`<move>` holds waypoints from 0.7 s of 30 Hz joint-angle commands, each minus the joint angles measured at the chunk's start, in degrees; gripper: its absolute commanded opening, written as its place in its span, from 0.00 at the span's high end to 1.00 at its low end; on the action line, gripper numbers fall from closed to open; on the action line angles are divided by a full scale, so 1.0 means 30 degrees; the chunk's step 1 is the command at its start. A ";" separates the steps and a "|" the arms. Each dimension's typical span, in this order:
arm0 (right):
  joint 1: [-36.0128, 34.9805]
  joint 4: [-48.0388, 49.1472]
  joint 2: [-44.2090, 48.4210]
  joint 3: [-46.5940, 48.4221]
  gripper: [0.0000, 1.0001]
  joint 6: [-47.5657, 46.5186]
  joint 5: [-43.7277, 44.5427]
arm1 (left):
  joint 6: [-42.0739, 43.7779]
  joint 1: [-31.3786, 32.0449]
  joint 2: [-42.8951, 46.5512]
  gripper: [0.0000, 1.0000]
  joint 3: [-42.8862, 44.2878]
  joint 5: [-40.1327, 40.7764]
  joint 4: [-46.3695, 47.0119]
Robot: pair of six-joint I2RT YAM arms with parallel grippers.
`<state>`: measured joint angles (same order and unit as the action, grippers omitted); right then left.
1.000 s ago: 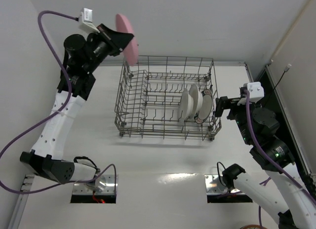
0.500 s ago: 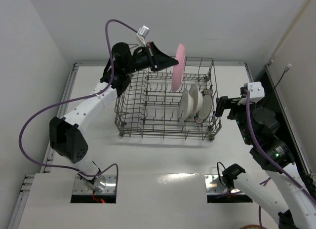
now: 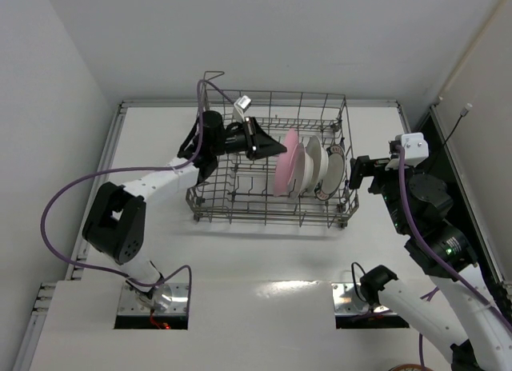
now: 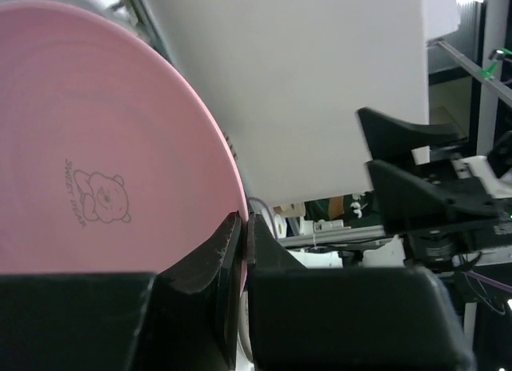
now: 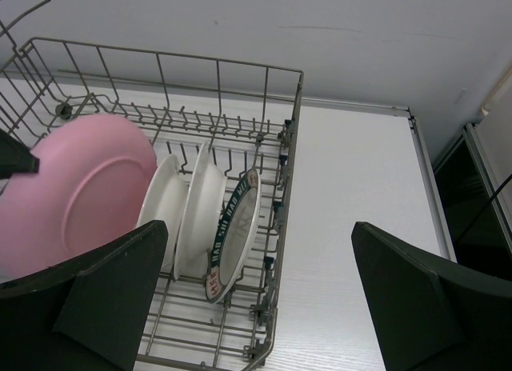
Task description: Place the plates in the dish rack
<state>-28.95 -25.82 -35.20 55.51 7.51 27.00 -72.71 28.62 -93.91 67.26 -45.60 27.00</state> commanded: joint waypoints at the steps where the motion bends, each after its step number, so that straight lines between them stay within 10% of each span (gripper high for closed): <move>1: 0.0099 0.0463 0.0073 0.0307 0.01 -0.0159 0.0374 | 0.0122 0.0420 0.0979 1.00 -0.0566 0.0697 0.2075; 21: 0.0099 0.0463 0.0073 0.0307 0.01 -0.0159 0.0374 | 0.0976 0.0596 -0.1916 1.00 0.0808 0.3541 0.0841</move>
<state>-28.95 -25.82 -35.20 55.51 7.51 27.00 -70.59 29.67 -98.32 66.17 -36.21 26.15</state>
